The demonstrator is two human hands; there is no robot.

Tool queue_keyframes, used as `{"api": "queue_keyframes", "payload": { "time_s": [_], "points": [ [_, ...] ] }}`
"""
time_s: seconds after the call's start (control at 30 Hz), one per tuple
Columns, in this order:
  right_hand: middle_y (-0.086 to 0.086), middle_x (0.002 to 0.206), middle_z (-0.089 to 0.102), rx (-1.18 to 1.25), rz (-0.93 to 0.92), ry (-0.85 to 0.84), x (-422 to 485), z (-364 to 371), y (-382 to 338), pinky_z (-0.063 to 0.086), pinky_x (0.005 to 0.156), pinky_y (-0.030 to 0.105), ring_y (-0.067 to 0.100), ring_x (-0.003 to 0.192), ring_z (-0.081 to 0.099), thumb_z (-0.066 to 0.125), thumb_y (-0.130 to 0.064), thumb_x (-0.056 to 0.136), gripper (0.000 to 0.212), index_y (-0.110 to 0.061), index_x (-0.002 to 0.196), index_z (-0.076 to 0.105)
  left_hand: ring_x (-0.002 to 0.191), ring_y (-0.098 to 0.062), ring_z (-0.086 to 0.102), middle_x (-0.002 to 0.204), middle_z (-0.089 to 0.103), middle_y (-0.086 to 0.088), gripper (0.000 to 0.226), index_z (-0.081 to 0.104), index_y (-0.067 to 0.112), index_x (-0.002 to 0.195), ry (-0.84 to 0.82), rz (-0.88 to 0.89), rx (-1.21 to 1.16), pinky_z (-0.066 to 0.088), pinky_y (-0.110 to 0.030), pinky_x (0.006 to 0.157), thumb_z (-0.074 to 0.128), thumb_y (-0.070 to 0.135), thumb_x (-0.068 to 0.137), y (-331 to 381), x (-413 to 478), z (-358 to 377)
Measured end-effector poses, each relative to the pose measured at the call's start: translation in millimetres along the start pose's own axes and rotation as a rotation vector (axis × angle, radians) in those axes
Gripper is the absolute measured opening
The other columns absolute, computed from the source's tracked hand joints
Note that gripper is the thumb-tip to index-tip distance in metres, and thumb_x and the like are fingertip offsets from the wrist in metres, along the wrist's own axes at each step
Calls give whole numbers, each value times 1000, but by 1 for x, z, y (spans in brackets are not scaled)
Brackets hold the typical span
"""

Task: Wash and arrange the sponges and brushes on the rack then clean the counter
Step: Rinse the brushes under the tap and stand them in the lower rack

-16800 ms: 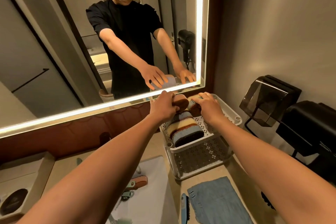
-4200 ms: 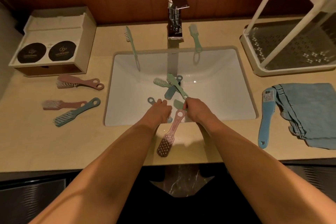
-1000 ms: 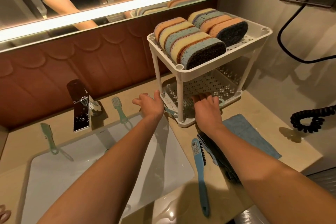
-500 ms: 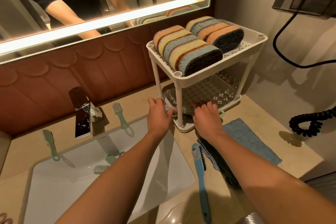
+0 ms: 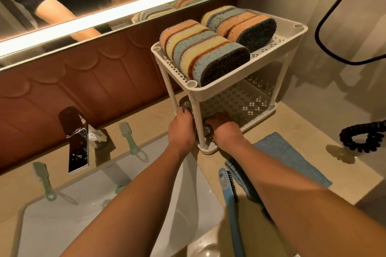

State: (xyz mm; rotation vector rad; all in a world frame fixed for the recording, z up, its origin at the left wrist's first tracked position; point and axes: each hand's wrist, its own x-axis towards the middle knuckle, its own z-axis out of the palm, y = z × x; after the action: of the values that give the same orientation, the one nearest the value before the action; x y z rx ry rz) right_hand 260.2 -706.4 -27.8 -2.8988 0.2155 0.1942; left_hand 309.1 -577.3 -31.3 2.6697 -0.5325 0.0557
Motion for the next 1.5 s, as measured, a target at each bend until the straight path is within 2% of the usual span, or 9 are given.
{"api": "queue_keyframes", "payload": {
  "time_s": [0.1,0.17,0.27,0.4,0.6,0.73,0.97,1.2,1.5],
  "points": [
    [14,143,44,137,55,30,5,12,-5,42,107,43,35,133,43,52,-15,98,38,-15,135,51,97,-33,67,112,64,-9,25,48,19,125,-9,-66,-95,58,-48,86,54,23,101,4,7,2],
    [13,145,38,217,84,68,8,21,-6,43,107,45,34,134,40,56,-8,94,45,-15,137,49,91,-28,67,99,66,-6,11,59,19,108,-14,-9,7,57,-42,86,56,22,98,5,10,6],
    [10,146,35,296,120,92,10,30,-11,48,101,48,34,128,47,59,-20,94,45,-16,136,45,97,-22,58,96,63,-1,8,60,25,92,-17,214,166,44,-39,96,53,28,95,2,7,13],
    [9,139,43,306,107,201,3,38,-14,54,85,48,35,118,56,57,-24,94,41,-14,132,46,99,-21,55,95,61,0,6,51,28,88,-67,271,167,34,-43,100,46,26,91,-10,5,19],
    [9,141,46,233,88,237,1,39,-13,47,99,45,32,131,46,57,-26,94,42,-17,134,51,107,-24,56,106,65,-2,18,55,29,103,-80,277,219,30,-50,103,40,30,94,-9,0,20],
    [7,148,41,188,75,263,0,40,-13,46,105,45,30,138,39,55,-29,95,45,-24,140,50,120,-30,42,125,53,-9,33,54,22,121,-90,213,347,30,-51,105,36,34,95,-11,3,22],
    [7,145,41,111,54,185,4,42,-10,36,113,45,32,137,36,57,-28,95,50,-27,144,45,122,-27,44,123,57,-8,31,56,24,118,-153,201,253,21,-55,112,40,40,96,-9,2,21],
    [5,147,40,-15,6,151,5,38,-9,27,117,49,32,139,31,55,-31,94,54,-28,145,39,150,-29,23,156,39,-9,55,36,28,151,-222,261,344,3,-57,122,34,49,100,-12,10,20],
    [1,152,32,34,14,119,6,42,-7,37,112,49,32,141,28,54,-33,95,57,-34,148,33,139,-28,33,147,43,-8,56,42,28,143,-259,206,447,21,-55,115,49,52,93,-8,11,15]
  ]
}}
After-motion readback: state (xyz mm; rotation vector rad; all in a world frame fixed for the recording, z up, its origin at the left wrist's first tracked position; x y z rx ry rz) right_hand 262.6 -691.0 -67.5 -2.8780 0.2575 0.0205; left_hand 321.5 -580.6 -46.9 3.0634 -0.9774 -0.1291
